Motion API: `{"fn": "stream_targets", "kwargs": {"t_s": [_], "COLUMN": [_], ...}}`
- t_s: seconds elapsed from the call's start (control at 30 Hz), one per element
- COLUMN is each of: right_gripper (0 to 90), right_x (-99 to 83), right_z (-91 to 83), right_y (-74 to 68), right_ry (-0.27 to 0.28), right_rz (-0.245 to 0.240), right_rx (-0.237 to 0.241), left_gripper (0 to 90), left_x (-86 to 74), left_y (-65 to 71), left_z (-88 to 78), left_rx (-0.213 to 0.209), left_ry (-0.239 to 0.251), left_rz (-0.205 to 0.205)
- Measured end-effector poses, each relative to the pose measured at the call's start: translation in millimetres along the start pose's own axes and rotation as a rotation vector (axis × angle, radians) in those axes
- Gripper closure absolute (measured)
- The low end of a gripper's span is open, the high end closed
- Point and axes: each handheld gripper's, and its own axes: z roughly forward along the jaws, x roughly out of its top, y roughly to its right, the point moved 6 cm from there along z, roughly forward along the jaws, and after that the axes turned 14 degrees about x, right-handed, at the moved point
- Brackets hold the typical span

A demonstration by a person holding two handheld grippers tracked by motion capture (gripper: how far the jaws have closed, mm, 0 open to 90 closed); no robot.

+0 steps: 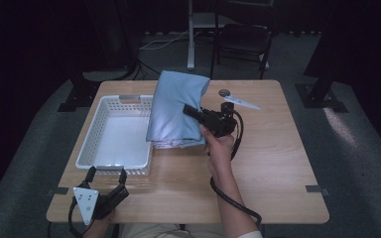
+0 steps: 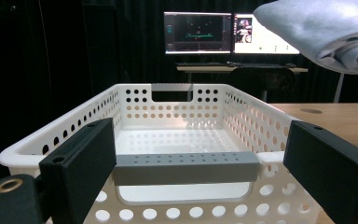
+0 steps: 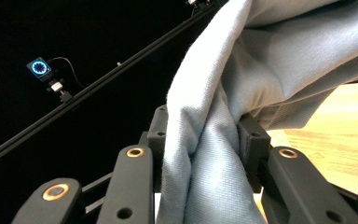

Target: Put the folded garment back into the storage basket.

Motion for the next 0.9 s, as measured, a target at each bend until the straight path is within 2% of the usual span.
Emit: {"fn": "stream_targets", "kwargs": {"t_s": [0.9], "right_gripper": [65.5], "right_x": [-15.5], "right_z": [62.5], "right_y": [-3.2], "right_ry": [-0.049], "right_rz": [0.045], "right_rx": [0.067], "left_gripper": [10.7], "left_x": [-0.2], "left_y": [-0.5], "left_z": [0.0], "left_rx": [0.019], "left_ry": [-0.004], "left_rz": [0.002]}}
